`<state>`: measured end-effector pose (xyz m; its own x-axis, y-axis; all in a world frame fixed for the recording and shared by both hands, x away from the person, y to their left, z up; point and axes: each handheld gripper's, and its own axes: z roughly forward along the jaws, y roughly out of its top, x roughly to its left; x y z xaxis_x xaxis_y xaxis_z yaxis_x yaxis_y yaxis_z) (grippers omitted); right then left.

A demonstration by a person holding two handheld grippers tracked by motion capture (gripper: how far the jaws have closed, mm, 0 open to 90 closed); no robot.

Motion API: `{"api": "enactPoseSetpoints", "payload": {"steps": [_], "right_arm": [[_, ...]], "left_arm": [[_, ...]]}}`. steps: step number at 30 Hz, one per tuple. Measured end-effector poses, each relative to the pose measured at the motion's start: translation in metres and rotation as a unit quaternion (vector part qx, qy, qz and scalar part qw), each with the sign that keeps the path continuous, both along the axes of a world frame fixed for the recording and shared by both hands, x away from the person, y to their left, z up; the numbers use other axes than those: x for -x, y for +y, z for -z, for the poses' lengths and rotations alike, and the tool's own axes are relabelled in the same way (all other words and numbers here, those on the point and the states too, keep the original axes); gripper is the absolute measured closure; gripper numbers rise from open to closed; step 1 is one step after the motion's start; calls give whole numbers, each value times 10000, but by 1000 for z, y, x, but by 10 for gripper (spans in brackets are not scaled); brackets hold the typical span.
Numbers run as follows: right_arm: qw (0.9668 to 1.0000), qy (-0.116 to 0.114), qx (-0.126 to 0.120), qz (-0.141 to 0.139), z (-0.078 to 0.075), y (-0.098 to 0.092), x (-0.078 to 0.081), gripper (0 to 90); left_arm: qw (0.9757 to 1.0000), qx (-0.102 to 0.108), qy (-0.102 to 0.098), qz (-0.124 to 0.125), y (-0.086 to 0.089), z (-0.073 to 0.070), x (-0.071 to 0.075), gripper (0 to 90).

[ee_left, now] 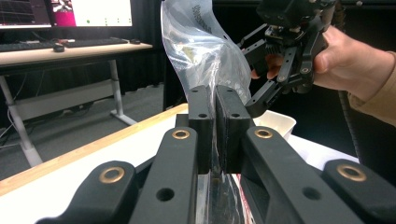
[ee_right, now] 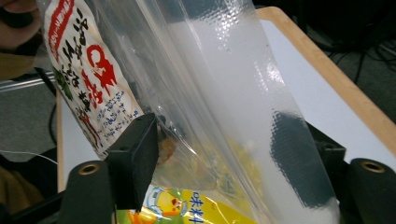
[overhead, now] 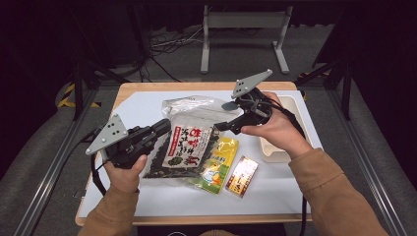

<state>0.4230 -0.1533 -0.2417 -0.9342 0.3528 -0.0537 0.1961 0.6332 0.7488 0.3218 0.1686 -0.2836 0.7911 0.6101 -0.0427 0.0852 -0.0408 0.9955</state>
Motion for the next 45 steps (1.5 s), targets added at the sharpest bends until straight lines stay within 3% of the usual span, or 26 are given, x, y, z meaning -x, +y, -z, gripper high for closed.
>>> {"api": "enactPoseSetpoints", "payload": {"steps": [4,9,16,24,30,33,36,41,45], "right_arm": [[9996,253,-98,-111,1,0,-2,444],[9986,432,-5,-298,1,0,-2,657],[9977,480,114,-471,-1,2,0,782],[9972,327,271,-613,-7,4,6,827],[9968,35,476,-635,-13,6,12,838],[9962,-186,643,-557,-16,6,14,840],[9958,-229,752,-471,-17,4,13,840],[9961,-193,771,-389,-22,-3,12,841],[9954,-291,877,-257,-31,-9,14,841]], "left_arm": [[10000,20,-20,-4,0,0,0,864],[10000,21,-15,-27,0,1,0,861],[9999,34,37,-93,2,2,-2,855],[9998,44,87,-182,4,4,-5,852],[9995,10,142,-268,4,5,-9,836],[9992,56,162,-354,6,6,-11,828],[9990,151,234,-341,12,6,-13,827],[9984,91,223,-503,17,7,-14,767],[9976,-36,210,-653,21,8,-16,720]]}}
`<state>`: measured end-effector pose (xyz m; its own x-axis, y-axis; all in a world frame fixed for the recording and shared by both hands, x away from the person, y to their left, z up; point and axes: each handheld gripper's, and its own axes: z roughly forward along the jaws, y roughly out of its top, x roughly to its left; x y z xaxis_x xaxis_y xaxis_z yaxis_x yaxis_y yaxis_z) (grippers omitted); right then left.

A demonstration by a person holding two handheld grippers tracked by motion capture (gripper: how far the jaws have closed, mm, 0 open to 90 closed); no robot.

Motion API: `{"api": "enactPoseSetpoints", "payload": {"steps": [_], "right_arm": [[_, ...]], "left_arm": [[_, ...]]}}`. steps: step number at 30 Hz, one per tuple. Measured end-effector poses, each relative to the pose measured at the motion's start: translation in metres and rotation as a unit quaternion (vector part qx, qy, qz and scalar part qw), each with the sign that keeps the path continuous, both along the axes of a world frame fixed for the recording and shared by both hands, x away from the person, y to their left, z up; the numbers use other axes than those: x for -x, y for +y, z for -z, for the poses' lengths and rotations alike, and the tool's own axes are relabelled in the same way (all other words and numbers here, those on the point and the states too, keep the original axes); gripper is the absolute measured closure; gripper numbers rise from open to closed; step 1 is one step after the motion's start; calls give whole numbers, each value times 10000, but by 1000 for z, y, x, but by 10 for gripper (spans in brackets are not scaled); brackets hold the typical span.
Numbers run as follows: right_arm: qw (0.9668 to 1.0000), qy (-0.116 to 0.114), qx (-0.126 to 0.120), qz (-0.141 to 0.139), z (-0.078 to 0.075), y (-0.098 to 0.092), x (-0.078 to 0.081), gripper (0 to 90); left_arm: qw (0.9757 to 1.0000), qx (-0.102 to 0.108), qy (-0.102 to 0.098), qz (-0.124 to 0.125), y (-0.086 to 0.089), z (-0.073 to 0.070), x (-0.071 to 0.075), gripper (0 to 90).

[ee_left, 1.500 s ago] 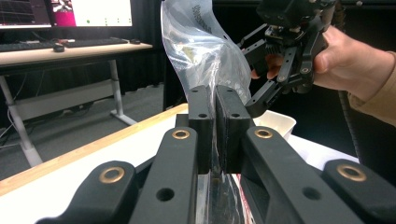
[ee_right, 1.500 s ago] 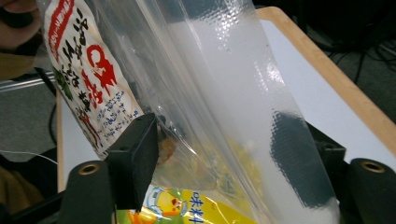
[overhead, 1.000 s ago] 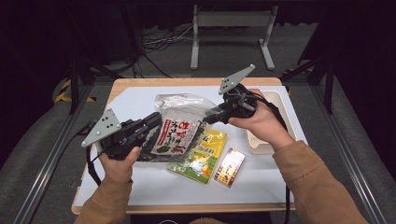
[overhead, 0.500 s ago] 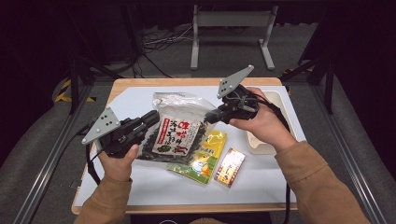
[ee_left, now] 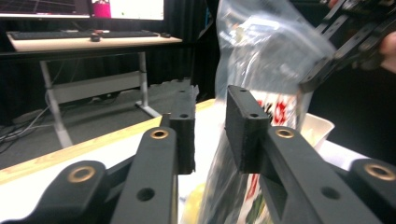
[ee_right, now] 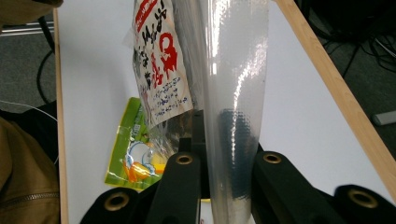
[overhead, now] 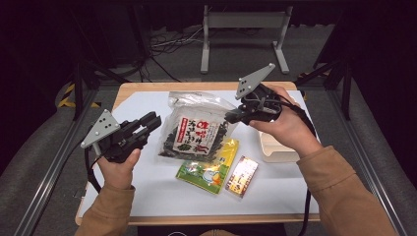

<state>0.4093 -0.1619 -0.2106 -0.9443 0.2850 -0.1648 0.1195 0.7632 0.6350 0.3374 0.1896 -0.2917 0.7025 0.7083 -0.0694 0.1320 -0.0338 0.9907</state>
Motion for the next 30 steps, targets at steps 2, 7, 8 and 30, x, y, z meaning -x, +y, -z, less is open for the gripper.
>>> {"api": "enactPoseSetpoints", "payload": {"steps": [2,7,8,30], "right_arm": [[10000,-41,40,62,-4,-3,0,841],[9995,-119,130,279,-15,-15,-2,840],[9993,-145,148,310,-17,-16,-2,840],[9899,-491,718,1122,-51,-49,-12,838]], "left_arm": [[10000,-13,51,-34,2,1,-2,697],[9998,-105,127,-135,7,5,-6,653],[9996,-145,163,-180,9,6,-8,647],[9926,-693,662,-742,27,32,-33,569]]}}
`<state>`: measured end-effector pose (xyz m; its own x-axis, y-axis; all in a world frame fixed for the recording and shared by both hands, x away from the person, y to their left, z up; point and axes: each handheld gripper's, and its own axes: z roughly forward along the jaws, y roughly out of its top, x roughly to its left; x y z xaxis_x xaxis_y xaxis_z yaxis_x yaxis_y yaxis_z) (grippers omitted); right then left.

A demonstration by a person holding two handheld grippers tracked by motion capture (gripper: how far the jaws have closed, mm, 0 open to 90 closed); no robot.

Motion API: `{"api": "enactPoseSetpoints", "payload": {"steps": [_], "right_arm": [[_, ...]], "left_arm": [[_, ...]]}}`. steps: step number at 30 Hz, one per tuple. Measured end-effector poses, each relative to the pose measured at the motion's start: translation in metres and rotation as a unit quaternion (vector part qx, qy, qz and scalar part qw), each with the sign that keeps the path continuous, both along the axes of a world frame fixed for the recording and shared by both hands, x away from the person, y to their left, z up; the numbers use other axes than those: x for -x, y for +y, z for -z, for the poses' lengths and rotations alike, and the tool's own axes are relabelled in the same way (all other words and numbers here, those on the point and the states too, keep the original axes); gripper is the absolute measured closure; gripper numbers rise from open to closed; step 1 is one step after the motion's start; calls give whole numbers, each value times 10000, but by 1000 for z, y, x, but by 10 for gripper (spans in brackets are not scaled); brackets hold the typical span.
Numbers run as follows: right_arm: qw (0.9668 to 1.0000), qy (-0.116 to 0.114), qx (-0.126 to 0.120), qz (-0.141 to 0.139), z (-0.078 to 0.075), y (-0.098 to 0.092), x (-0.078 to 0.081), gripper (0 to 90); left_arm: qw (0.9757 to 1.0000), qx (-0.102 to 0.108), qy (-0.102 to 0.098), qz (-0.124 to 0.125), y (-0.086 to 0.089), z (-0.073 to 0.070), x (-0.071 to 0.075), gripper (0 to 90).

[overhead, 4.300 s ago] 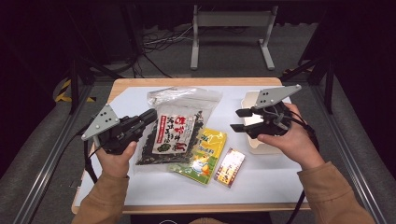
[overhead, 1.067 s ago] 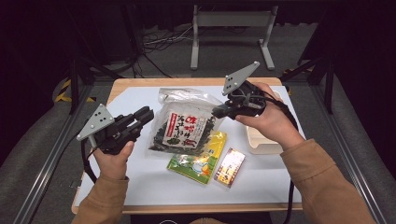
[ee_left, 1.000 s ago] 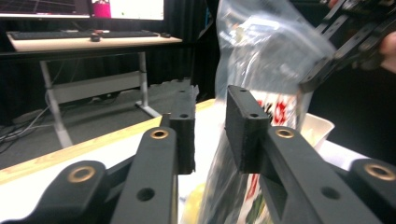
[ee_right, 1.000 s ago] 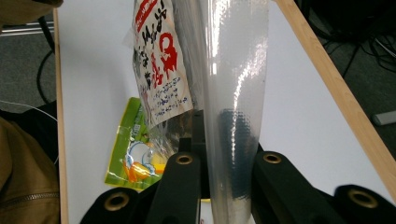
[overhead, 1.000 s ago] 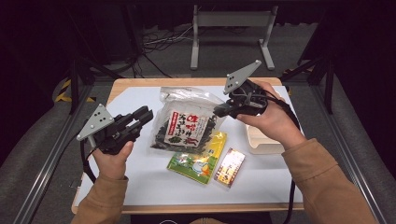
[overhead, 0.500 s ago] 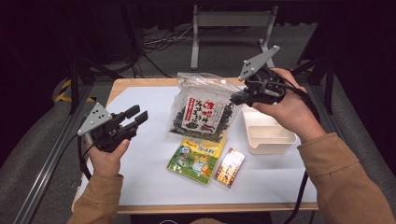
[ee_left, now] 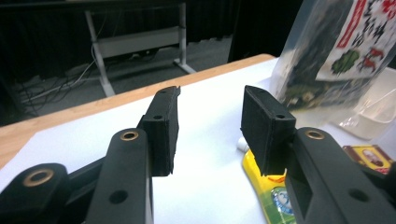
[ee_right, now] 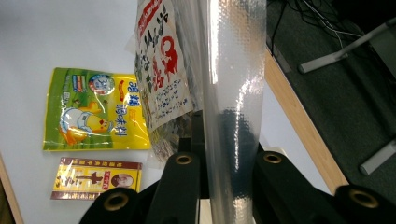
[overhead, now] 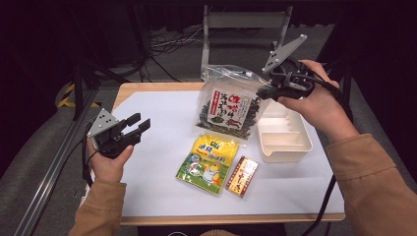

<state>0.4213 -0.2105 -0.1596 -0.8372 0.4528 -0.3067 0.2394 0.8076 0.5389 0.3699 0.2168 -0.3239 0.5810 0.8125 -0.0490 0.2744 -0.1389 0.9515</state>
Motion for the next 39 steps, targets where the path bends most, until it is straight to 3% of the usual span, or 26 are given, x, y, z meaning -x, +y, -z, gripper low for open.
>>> {"api": "enactPoseSetpoints", "payload": {"steps": [12,20,39], "right_arm": [[9995,-47,88,285,-13,-17,-7,837],[9987,-127,107,476,-17,-31,-12,837],[9933,-236,194,1113,-17,-71,-22,837]], "left_arm": [[9998,-31,164,-79,7,7,-5,546],[9992,-275,283,-95,10,12,-12,522],[9977,-395,473,-270,22,24,-21,496]]}}
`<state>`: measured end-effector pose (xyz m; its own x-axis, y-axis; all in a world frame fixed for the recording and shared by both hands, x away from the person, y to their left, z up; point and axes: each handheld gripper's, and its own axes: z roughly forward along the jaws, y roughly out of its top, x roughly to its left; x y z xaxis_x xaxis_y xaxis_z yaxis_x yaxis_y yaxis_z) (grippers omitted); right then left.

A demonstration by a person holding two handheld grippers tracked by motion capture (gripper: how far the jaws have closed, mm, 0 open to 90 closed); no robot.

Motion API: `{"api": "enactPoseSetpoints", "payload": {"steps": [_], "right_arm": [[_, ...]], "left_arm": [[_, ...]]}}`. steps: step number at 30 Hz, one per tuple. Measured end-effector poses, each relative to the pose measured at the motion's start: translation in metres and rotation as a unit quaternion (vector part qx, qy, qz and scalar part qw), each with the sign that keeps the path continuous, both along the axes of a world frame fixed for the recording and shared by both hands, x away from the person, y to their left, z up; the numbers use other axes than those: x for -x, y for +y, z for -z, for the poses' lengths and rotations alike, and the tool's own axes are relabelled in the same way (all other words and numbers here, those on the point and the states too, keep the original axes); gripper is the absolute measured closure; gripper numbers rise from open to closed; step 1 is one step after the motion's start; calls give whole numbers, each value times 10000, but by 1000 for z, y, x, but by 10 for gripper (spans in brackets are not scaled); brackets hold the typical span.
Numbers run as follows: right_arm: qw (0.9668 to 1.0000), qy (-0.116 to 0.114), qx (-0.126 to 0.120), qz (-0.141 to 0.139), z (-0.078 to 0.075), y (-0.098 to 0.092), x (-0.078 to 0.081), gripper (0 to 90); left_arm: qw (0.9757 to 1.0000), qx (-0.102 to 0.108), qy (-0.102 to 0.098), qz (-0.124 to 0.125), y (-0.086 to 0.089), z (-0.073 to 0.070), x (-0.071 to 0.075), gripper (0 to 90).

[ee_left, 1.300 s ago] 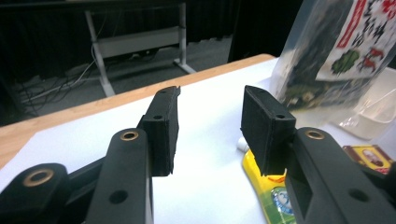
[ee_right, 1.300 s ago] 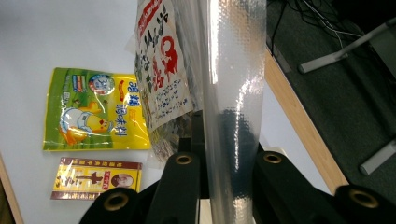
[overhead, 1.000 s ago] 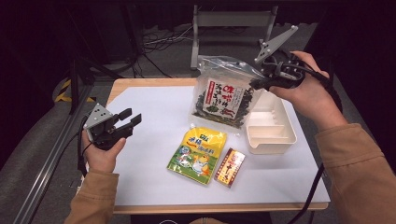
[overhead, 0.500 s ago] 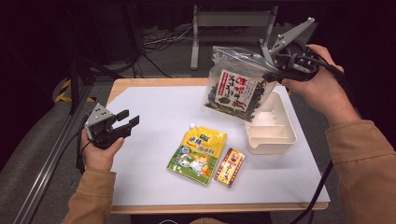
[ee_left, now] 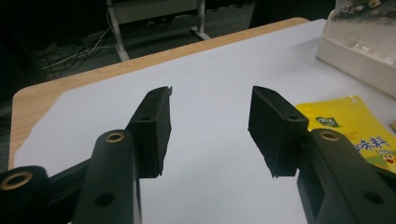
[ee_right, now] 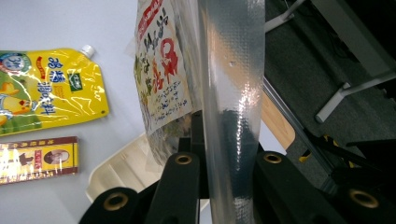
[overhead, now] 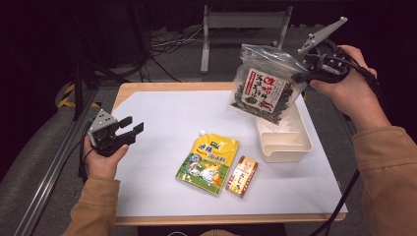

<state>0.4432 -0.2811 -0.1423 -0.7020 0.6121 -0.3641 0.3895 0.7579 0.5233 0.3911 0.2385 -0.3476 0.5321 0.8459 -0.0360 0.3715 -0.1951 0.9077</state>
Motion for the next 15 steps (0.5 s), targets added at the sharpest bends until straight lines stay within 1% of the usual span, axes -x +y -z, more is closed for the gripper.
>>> {"api": "enactPoseSetpoints", "payload": {"steps": [2,15], "right_arm": [[10000,-5,-6,46,0,-3,-1,837],[9991,-48,178,388,1,-16,-10,837]], "left_arm": [[10000,-21,5,-12,0,1,0,494],[10000,-50,59,-3,1,3,-2,493]]}}
